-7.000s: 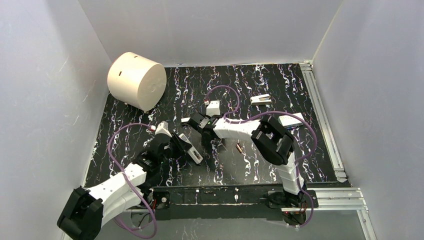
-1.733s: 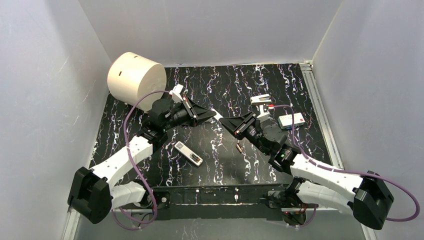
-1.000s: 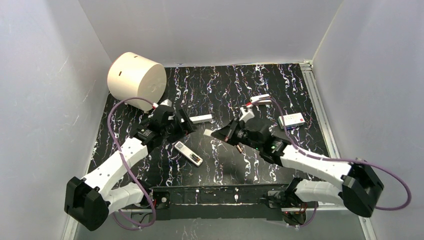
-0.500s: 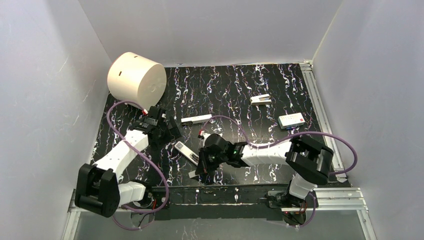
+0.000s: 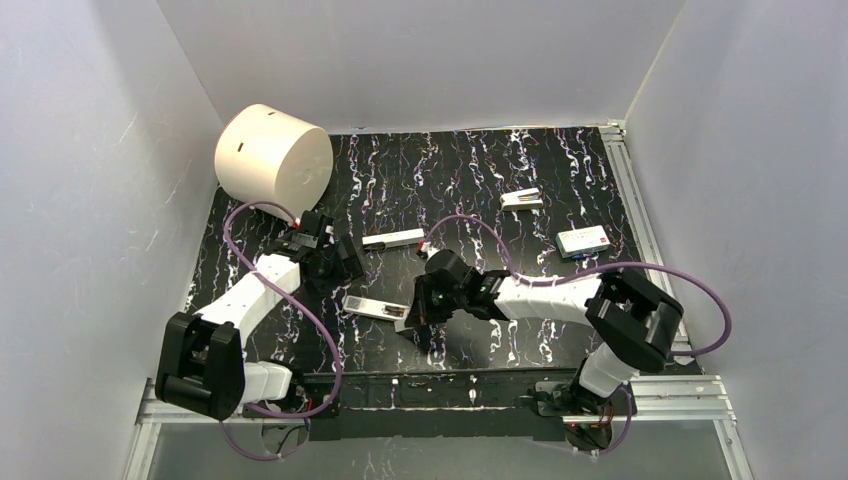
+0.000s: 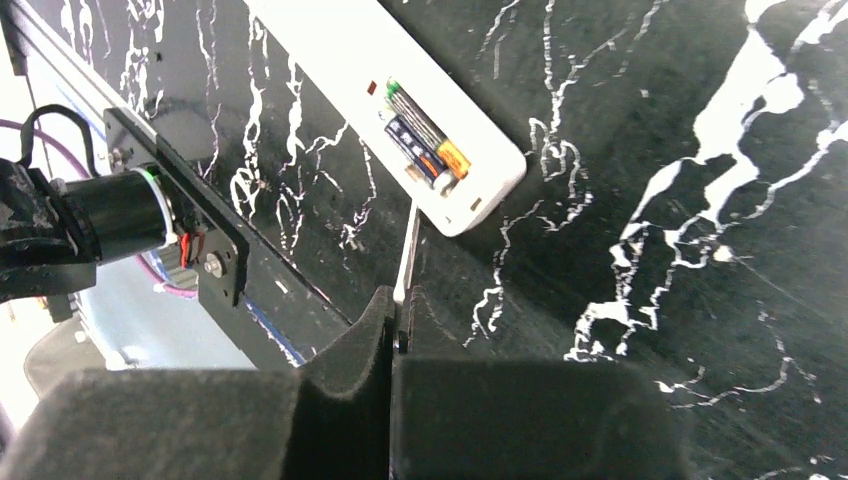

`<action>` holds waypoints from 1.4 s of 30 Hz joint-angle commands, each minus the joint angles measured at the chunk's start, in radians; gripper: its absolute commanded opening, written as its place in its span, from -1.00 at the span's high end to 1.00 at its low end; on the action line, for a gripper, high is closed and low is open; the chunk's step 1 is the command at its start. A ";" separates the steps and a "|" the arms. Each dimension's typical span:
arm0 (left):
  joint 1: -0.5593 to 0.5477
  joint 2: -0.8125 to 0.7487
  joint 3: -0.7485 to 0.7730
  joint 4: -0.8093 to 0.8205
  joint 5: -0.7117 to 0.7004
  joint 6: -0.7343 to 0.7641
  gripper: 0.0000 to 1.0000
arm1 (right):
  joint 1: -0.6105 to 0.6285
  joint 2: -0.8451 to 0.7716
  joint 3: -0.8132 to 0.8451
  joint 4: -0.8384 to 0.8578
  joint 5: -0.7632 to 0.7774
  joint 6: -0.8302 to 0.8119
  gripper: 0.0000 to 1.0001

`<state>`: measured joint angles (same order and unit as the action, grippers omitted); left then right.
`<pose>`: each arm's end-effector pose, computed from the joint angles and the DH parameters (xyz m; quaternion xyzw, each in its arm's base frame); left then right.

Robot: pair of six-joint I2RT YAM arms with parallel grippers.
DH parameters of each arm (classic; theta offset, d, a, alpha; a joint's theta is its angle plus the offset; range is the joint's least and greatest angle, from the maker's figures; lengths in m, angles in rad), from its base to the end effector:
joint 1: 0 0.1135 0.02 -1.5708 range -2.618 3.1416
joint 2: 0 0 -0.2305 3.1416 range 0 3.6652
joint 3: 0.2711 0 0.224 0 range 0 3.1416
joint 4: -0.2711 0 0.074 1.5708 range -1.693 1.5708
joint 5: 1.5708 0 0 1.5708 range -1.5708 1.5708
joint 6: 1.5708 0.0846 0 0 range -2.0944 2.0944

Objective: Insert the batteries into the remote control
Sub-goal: Load the battery cover into the remote control.

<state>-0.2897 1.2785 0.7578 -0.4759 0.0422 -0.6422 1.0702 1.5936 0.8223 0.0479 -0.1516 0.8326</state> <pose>0.2450 -0.0768 0.1458 -0.1622 0.9450 -0.1453 0.2438 0.1520 0.3044 0.1322 -0.1386 0.8989 0.3739 0.1818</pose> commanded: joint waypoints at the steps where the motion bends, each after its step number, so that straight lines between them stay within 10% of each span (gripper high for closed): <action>1: 0.006 -0.002 -0.007 -0.010 0.010 0.013 -0.72 | -0.005 -0.050 -0.023 -0.033 0.039 -0.018 0.97; 13: 0.006 -0.037 -0.052 -0.010 -0.018 -0.010 -0.72 | -0.021 -0.145 -0.120 0.253 -0.166 0.029 0.97; 42: 0.007 -0.006 -0.105 0.054 0.044 -0.031 -0.44 | -0.093 0.054 -0.242 0.693 -0.018 0.474 0.97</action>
<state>-0.2897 1.2709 0.6643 -0.4141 0.0834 -0.6746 0.9798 1.6367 0.5915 0.6373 -0.1848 1.2572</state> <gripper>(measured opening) 0.716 0.042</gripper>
